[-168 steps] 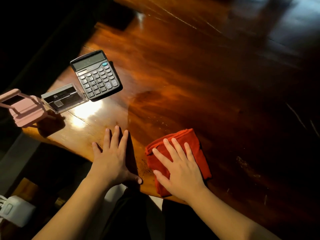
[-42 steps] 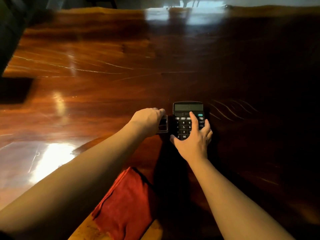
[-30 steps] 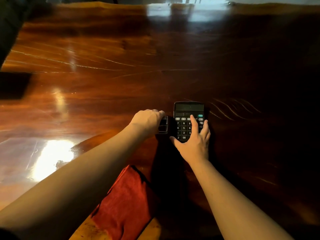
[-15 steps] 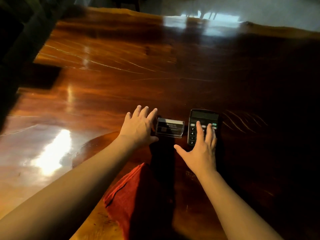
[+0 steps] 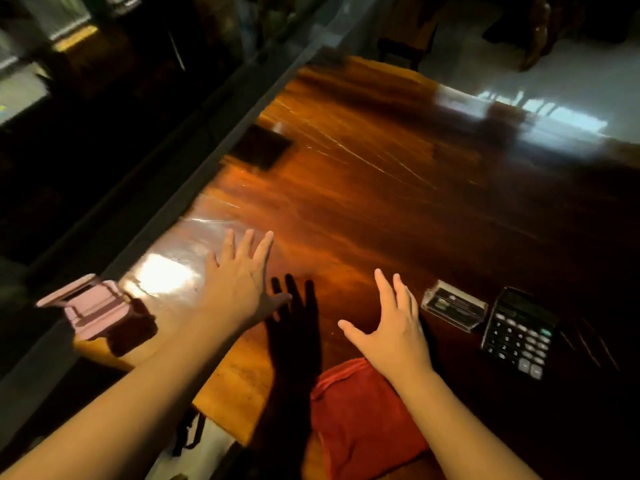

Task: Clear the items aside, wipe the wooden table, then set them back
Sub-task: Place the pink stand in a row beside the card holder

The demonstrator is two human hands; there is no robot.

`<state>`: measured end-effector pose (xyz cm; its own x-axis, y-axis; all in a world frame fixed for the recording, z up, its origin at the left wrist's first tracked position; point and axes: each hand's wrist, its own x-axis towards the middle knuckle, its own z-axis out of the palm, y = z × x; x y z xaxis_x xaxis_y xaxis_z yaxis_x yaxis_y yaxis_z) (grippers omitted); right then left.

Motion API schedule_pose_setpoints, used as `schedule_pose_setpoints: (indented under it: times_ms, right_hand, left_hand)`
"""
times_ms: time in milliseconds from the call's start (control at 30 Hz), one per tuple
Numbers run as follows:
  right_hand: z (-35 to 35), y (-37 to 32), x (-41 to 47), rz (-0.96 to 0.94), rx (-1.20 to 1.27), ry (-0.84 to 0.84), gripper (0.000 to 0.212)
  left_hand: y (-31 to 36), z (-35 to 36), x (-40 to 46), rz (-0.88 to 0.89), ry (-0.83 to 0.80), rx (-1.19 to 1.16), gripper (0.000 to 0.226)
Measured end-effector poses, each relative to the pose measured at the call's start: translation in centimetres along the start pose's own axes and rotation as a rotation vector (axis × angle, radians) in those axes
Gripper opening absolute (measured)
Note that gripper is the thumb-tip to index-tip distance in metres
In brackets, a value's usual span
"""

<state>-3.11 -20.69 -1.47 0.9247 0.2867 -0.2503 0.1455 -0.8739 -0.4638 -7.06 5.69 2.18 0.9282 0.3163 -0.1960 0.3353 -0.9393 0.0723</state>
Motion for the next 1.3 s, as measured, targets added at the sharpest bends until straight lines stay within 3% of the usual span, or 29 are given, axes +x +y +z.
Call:
schedule_pose_setpoints:
  times_ms: [300,467,667,1033,1300]
  right_hand:
    - [4.3,-8.9,1.0,-0.199,-0.125,-0.202,0.106]
    - [7.0,-13.0,0.6,-0.284,-0.192,-0.267,0.106]
    - [9.3,-15.4,0.1,-0.337,-0.235,-0.304,0.108]
    - [8.5,-14.4,-0.1,-0.271,-0.223,-0.295,0.103]
    - [4.7,-9.7,-1.0,-0.129,-0.173,-0.214,0.1]
  left_hand:
    - [-12.7,-1.8,-4.9,-0.35,0.104,-0.039,0.103]
    - [-18.0,-1.1,-6.5,-0.448,0.027,-0.07,0.114]
    - [-20.7,0.2,-7.7,-0.324,-0.026,0.004,0.127]
    - [-21.8,0.2,-8.2,-0.219,0.044,-0.096,0.113]
    - [-15.4,-2.4,-3.6,-0.019,0.102,-0.101,0.112]
